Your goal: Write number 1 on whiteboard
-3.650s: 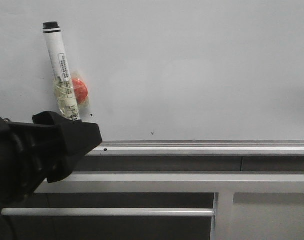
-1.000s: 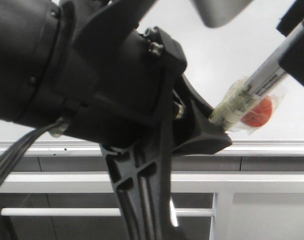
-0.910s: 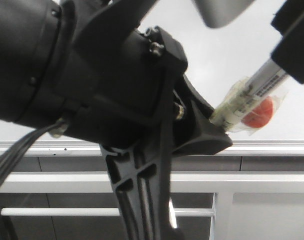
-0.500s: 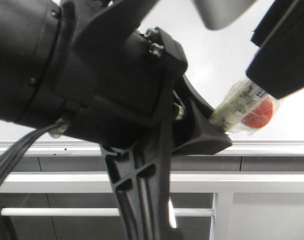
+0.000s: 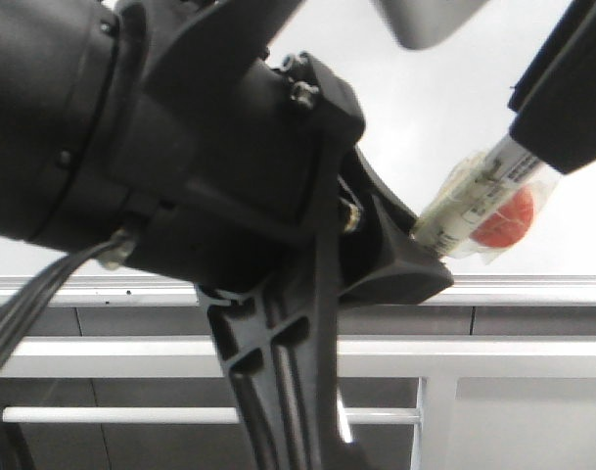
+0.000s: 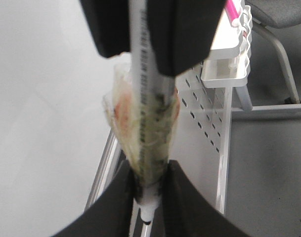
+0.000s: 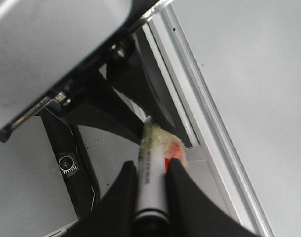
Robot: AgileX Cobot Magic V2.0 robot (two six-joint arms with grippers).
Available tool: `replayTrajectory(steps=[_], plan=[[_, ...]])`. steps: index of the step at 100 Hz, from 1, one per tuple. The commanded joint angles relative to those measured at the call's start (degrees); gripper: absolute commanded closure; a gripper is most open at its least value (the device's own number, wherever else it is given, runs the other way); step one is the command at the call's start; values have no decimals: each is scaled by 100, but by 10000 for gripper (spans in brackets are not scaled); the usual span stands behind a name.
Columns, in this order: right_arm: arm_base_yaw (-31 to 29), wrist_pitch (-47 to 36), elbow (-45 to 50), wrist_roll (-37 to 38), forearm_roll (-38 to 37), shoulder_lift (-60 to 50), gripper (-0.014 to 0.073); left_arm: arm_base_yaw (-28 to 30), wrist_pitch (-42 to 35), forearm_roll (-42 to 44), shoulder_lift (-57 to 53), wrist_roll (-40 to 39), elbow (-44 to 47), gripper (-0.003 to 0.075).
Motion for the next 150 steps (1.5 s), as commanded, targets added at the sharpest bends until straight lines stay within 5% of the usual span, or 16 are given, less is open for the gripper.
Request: replayTrajectory(steps=[1, 16, 26, 50, 73, 88, 105, 133, 150], plan=[[10, -224, -220, -42, 214, -46, 661, -32, -517, 133, -204, 89, -190, 666], [10, -199, -220, -42, 214, -46, 661, -32, -517, 133, -204, 89, -190, 403], [10, -199, -220, -42, 214, -46, 661, -32, -517, 133, -204, 89, -190, 297], [10, -247, -392, 15, 138, -118, 657, -44, -276, -200, -602, 89, -179, 302], [10, -370, -460, 647, -719, -452, 657, -44, -209, -481, -1498, 89, 119, 304], [10, -273, -460, 731, -745, -817, 657, -31, -353, -731, -2189, 89, 491, 414], [10, -51, -340, 1320, -1059, -1275, 657, -31, -482, -1249, -2930, 89, 875, 743], [10, -1591, 665, 1737, -1184, -2371, 652, -31, -2413, -3384, -3511, 79, 1544, 741], [10, -1865, 1317, 2244, -1369, -2820, 644, -31, -2498, -3668, -3658, 20, 1602, 741]])
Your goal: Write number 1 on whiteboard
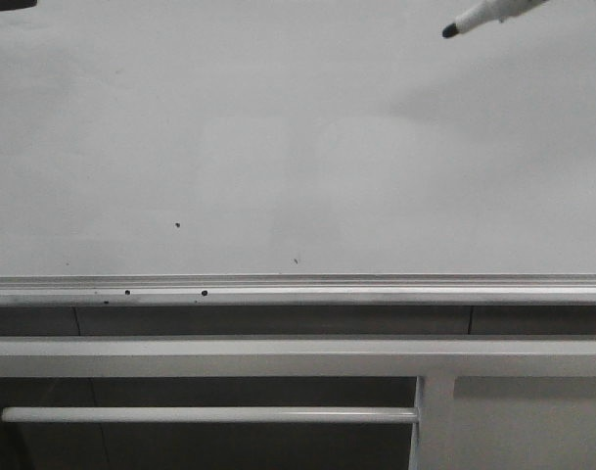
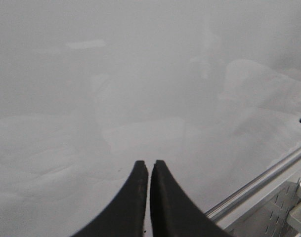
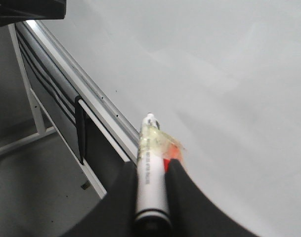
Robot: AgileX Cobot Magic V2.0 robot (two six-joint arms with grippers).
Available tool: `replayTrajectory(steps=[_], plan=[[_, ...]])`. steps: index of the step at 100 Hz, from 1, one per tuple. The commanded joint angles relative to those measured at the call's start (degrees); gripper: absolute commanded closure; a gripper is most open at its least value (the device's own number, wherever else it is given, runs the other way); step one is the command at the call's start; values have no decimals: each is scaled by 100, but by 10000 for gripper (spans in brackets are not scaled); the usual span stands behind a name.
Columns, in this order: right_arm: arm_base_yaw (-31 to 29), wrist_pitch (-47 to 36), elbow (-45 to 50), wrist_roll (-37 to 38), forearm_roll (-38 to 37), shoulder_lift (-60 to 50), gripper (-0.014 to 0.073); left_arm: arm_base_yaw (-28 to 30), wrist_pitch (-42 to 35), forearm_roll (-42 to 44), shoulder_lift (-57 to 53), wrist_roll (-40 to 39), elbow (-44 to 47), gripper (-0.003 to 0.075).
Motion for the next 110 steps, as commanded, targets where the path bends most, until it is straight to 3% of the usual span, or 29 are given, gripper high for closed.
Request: replayTrajectory(steps=[1, 12, 31, 59, 85, 110], plan=[[-3, -567, 129, 321, -210, -143, 642, -31, -326, 30, -87, -74, -134, 741], [-3, -911, 523, 724, -230, -350, 635, -31, -326, 30, -100, -74, -134, 741], [-3, -2325, 1382, 942, -230, -587, 634, -31, -326, 30, -100, -74, -134, 741], [-313, -3086, 1670, 1185, -275, -551, 634, -31, -347, 27, -86, -74, -134, 741], [-1169, -3414, 1670, 1195, -41, -551, 635, -31, -347, -244, -44, -74, -102, 741], [-1212, -3478, 1670, 1185, -191, -551, 636, -31, -347, -244, -44, -74, -79, 741]])
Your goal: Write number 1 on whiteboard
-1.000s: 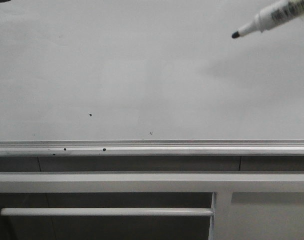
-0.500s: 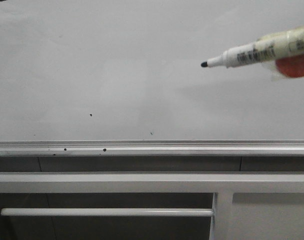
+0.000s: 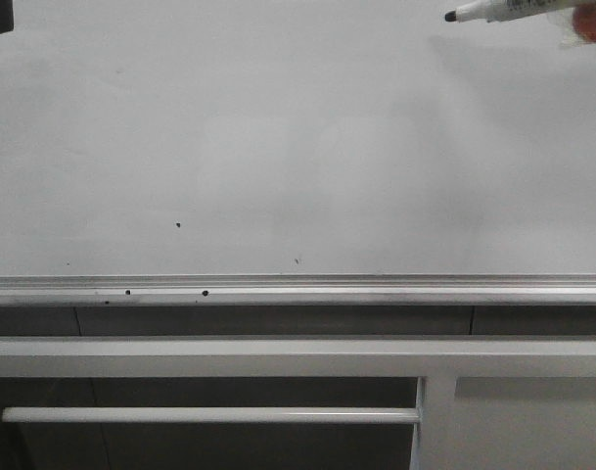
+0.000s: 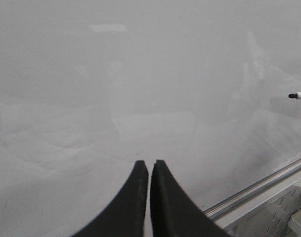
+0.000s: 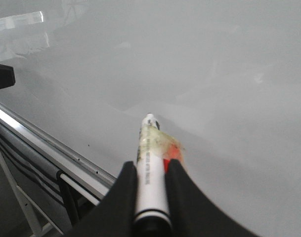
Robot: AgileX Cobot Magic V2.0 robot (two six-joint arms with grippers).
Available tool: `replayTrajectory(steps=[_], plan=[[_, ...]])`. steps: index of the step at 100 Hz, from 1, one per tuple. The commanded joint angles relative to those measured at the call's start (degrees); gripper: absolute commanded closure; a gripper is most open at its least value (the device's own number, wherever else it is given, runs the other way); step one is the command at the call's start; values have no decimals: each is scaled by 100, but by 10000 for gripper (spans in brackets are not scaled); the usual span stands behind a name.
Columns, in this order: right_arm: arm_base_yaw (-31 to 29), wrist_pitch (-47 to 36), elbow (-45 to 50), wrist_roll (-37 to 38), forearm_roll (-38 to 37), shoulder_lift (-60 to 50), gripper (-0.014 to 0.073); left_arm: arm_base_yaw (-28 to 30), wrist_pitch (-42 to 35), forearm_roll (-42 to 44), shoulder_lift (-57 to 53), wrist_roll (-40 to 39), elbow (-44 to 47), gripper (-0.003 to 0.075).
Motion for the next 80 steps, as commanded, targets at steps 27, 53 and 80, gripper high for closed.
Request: replayTrajectory(steps=[27, 53, 80], plan=[[-33, -728, -168, -4, -156, 367, 636, -31, -230, 174, -15, -45, -150, 741], [-33, -831, -168, -4, -371, 610, 636, -31, -230, 174, -15, -45, -150, 741], [-33, -773, -168, -4, -606, 814, 636, -31, -238, 174, -15, -45, -150, 741]])
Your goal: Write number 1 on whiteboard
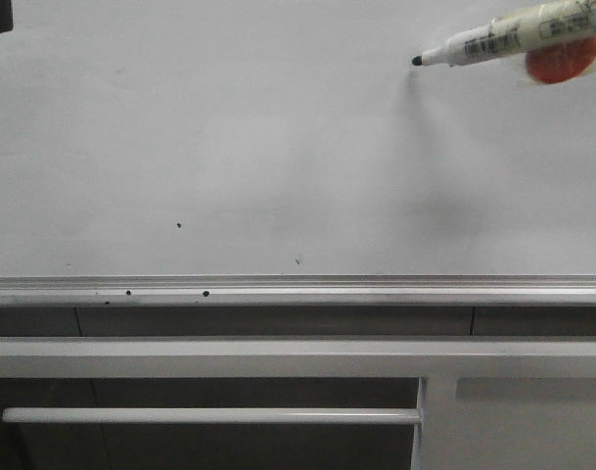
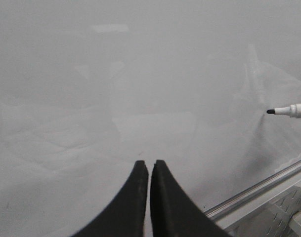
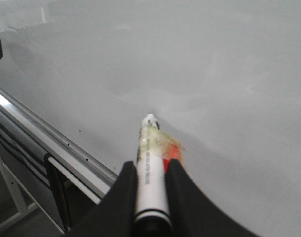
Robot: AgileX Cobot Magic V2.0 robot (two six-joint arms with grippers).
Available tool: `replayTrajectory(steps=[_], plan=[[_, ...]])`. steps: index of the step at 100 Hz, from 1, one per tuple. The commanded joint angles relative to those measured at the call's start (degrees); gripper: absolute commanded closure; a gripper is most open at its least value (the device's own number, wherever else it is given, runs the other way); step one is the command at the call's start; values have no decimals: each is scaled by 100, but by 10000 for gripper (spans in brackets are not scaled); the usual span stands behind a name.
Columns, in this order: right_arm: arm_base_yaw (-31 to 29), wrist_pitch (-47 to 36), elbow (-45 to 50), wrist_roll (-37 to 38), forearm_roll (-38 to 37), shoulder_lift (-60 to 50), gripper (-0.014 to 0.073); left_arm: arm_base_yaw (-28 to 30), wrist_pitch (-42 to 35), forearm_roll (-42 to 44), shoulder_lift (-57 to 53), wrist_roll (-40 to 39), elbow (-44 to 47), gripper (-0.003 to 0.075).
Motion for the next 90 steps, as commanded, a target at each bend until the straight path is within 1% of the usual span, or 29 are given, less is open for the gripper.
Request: replayTrajectory(steps=[1, 28, 46, 79, 90], plan=[[-33, -464, -168, -4, -148, 150, 636, -31, -225, 174, -15, -40, -150, 741], [-228, -419, -168, -4, -171, 497, 636, -31, -225, 174, -15, -40, -150, 741], [-227, -295, -168, -4, -99, 790, 636, -31, -225, 174, -15, -40, -150, 741], [-227, -419, -168, -4, 63, 1450, 636, -31, -225, 184, -15, -40, -150, 741], [-216, -599, -168, -4, 117, 1577, 636, -31, -225, 184, -15, -40, -150, 741]])
